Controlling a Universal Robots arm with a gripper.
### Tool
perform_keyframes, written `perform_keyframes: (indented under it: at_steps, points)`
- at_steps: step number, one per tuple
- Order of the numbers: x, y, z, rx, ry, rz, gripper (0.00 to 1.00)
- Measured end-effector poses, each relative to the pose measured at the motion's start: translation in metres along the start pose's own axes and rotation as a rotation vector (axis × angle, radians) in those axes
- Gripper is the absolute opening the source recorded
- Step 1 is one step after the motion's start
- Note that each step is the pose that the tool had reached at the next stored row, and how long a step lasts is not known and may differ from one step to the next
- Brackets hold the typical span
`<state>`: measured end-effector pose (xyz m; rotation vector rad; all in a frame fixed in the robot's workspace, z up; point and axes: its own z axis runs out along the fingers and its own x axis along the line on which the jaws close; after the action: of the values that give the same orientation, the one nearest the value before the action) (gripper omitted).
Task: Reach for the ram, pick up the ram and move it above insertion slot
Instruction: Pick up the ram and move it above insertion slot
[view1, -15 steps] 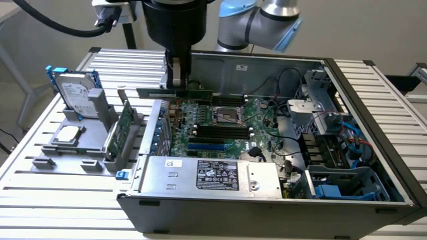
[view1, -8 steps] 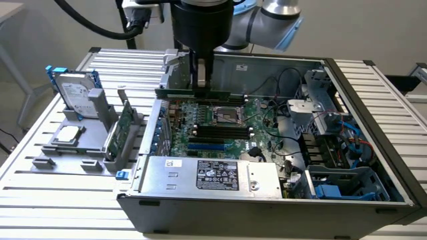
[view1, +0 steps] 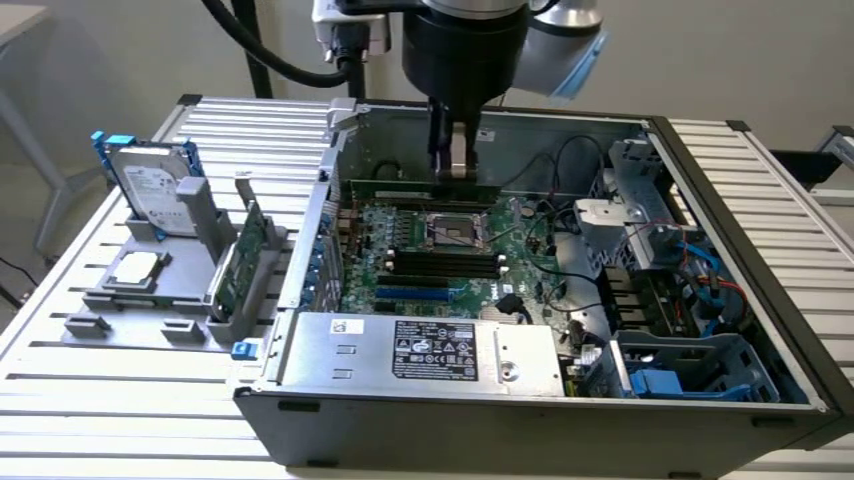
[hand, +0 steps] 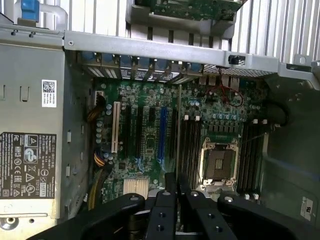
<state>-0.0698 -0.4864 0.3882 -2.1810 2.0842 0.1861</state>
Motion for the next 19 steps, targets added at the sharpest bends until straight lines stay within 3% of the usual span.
perform_keyframes:
  at_steps: [2, 8, 14, 19]
  points:
    - [-0.001, -0.0052, 0.0012, 0.0012, 0.0050, 0.001, 0.13]
    - [-0.006, -0.0073, 0.0053, 0.0038, 0.0338, 0.012, 0.13]
    - [-0.014, -0.0078, 0.0082, 0.0050, 0.0394, 0.018, 0.13]
    - [-0.014, -0.0078, 0.0082, 0.0052, 0.0395, 0.019, 0.13]
